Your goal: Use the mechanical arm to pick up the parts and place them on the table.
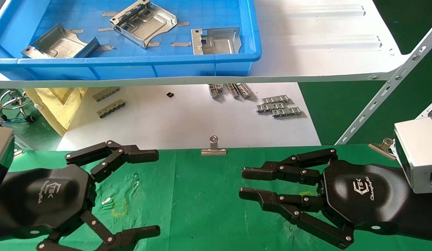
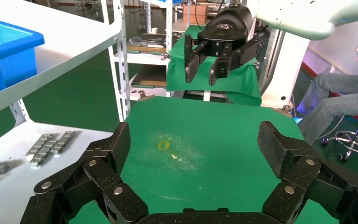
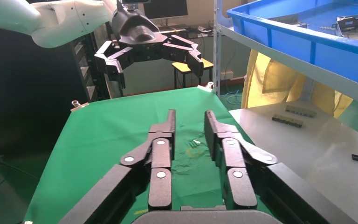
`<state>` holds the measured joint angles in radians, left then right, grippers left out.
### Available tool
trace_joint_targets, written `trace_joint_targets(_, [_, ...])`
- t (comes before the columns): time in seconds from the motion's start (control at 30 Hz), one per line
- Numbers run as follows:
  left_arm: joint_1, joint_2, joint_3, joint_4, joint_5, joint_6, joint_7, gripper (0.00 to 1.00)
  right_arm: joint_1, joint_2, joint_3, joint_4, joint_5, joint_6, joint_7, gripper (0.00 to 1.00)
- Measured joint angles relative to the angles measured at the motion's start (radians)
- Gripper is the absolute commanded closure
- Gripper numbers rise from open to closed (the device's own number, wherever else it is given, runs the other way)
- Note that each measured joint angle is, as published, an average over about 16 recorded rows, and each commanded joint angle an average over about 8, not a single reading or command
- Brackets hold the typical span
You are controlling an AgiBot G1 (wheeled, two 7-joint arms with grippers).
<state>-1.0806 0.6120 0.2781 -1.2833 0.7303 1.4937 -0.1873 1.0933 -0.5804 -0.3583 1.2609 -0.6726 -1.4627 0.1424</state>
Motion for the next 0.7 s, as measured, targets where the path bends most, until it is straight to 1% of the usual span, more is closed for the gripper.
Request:
trace_joint_targets(0.17, [-0.041,0.008,-0.002,0.005,0.008,-0.010,-0.004,0.00,0.000,0.000,0.000,0.000,0.000,0.000,0.000,1.00])
trace_joint_targets(0.33, [-0.150,0.044,0.011,0.059,0.057,-0.038,-0.016,0.00,0.000,0.000,0.000,0.000,0.000,0.000,0.000,1.00])
trace_joint_targets(0.5, [-0.338,0.125,0.055,0.201,0.174,-0.095,-0.020,0.00,0.000,0.000,0.000,0.000,0.000,0.000,0.000,1.00])
trace_joint_targets(0.6, [-0.471,0.197,0.094,0.340,0.270,-0.158,-0.016,0.00,0.000,0.000,0.000,0.000,0.000,0.000,0.000,1.00])
trace_joint_targets(0.7, [-0.603,0.283,0.137,0.502,0.376,-0.244,-0.005,0.00,0.000,0.000,0.000,0.000,0.000,0.000,0.000,1.00])
